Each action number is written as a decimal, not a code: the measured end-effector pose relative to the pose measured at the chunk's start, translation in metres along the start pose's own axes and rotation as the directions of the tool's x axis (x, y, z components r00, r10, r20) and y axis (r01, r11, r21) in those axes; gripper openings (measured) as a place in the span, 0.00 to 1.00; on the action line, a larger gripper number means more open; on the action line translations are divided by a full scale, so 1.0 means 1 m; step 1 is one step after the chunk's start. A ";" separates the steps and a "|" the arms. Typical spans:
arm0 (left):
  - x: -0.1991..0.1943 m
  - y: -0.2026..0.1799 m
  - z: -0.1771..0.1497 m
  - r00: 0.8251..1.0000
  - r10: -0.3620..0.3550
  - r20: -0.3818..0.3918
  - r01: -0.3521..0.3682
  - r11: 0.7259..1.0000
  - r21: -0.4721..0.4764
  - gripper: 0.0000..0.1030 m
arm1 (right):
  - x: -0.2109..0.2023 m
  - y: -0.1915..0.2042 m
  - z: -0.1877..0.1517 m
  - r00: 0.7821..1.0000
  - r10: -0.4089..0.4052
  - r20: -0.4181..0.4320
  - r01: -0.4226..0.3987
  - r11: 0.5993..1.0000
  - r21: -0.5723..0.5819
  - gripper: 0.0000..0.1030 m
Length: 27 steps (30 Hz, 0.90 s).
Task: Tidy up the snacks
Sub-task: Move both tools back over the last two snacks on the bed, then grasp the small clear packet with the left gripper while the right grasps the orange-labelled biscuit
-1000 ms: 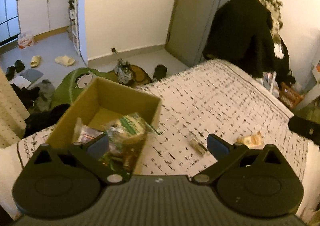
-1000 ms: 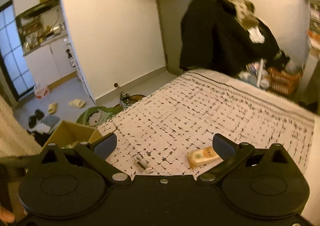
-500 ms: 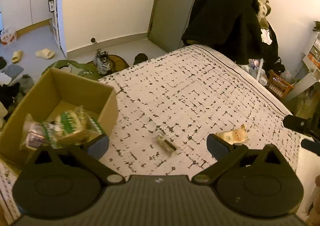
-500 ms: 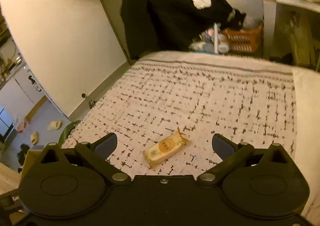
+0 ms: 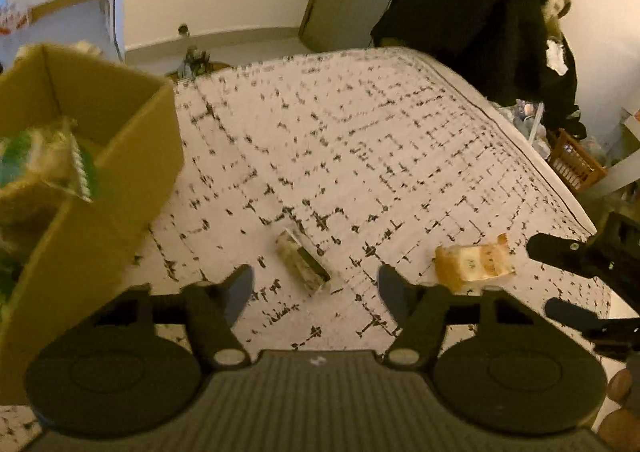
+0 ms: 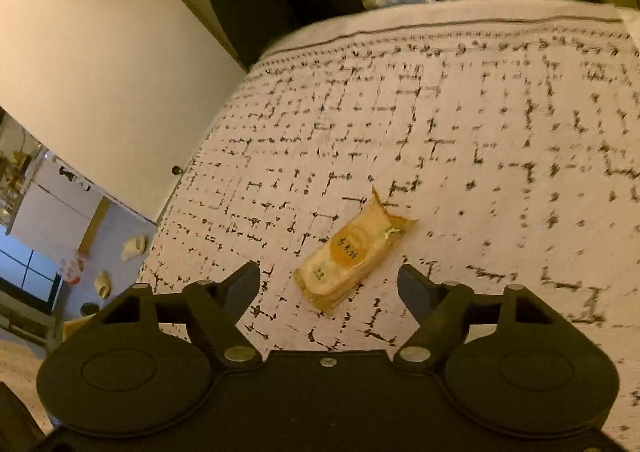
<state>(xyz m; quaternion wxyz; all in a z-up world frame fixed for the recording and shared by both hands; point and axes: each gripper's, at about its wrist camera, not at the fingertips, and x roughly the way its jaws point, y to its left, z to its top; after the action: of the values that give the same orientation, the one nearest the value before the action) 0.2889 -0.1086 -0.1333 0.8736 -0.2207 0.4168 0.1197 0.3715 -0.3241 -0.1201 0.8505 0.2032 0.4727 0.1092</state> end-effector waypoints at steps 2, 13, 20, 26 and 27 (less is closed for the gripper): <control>0.009 0.002 0.001 1.000 0.009 -0.011 -0.009 1.000 -0.014 0.58 | 0.009 0.005 -0.001 1.000 -0.015 0.000 0.015 1.000 -0.017 0.72; 0.042 0.002 0.010 0.998 0.052 -0.031 -0.053 0.998 -0.041 0.42 | 0.041 0.017 -0.001 0.998 -0.058 0.028 0.059 0.996 -0.064 0.63; 0.048 -0.003 0.012 0.998 0.060 -0.034 -0.060 0.998 0.005 0.25 | 0.061 0.026 -0.005 0.986 -0.150 0.077 0.159 0.979 -0.125 0.64; 0.047 -0.008 0.007 0.995 0.085 -0.043 -0.083 0.995 0.053 0.22 | 0.064 0.036 -0.014 0.965 -0.244 0.097 0.260 0.939 -0.224 0.45; 0.046 -0.008 0.007 0.995 0.092 -0.043 -0.089 0.994 0.055 0.19 | 0.062 0.034 -0.013 0.966 -0.244 0.086 0.258 0.940 -0.224 0.44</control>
<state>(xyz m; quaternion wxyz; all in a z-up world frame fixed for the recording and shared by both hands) 0.3258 -0.1105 -0.1631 0.8631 -0.1810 0.4491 0.1432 0.3937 -0.2666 -0.1580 0.8885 0.0428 0.4543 0.0489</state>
